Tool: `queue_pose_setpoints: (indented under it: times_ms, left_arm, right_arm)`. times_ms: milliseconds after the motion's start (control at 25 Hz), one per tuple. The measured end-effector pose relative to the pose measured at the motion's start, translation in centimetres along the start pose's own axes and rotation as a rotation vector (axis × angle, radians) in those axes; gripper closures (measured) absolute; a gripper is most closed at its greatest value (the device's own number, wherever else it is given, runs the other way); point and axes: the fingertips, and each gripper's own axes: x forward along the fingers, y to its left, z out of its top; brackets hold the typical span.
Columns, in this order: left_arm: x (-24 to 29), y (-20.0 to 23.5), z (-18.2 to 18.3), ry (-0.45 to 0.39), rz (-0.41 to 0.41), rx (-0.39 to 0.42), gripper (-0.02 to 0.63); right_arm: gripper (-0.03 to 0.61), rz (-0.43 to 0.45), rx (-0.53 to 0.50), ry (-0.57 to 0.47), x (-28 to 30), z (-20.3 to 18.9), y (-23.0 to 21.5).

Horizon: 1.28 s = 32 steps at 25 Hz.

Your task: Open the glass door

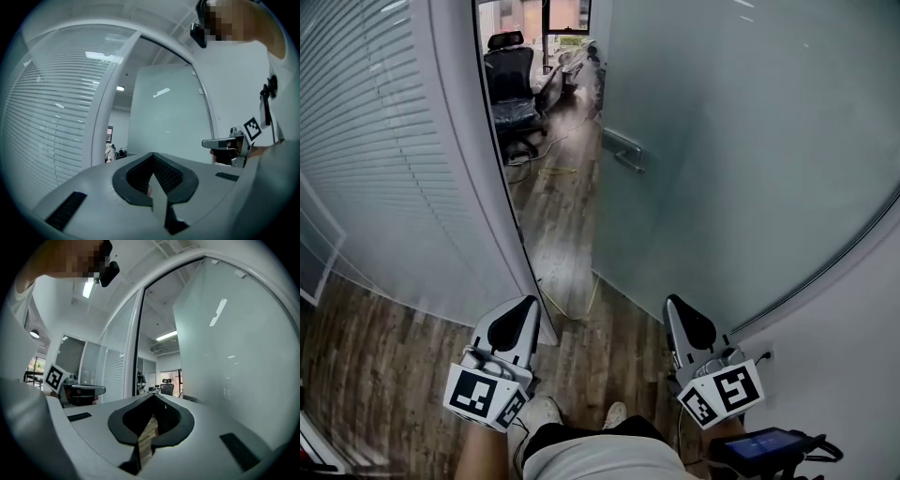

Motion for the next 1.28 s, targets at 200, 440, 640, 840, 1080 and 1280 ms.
queue_pose_setpoints:
  times_ms: [200,440,640,840,1080,1280]
  left_arm:
    - [-0.6,-1.8,1.0,-0.011,0.012,0.004,0.614]
    - [-2.5,-2.6,1.5,-0.014,-0.026,0.003,0.615]
    - [-5.9,-1.2,2.4,-0.008,-0.058,0.03,0.614]
    - [-10.0,0.7,1.8,-0.011,-0.095,0.032,0.614]
    - [-13.7,1.7,2.9,-0.009,-0.117,0.022,0.614]
    - [-15.2,1.5,2.4,-0.018,-0.129,0.005,0.614]
  right_arm:
    - [0.575,0.028,-0.016,0.003,-1.4,0.7,-0.1]
    - [0.575,-0.018,-0.028,-0.019,-3.7,2.1,1.2]
    - [0.575,-0.055,-0.029,-0.026,-4.4,3.1,4.6]
    - [0.576,-0.107,-0.035,-0.034,-5.4,2.7,8.9]
    - [0.577,-0.132,-0.053,-0.027,-6.7,4.3,12.8]
    - [0.577,-0.139,-0.056,-0.007,-7.4,3.7,14.2]
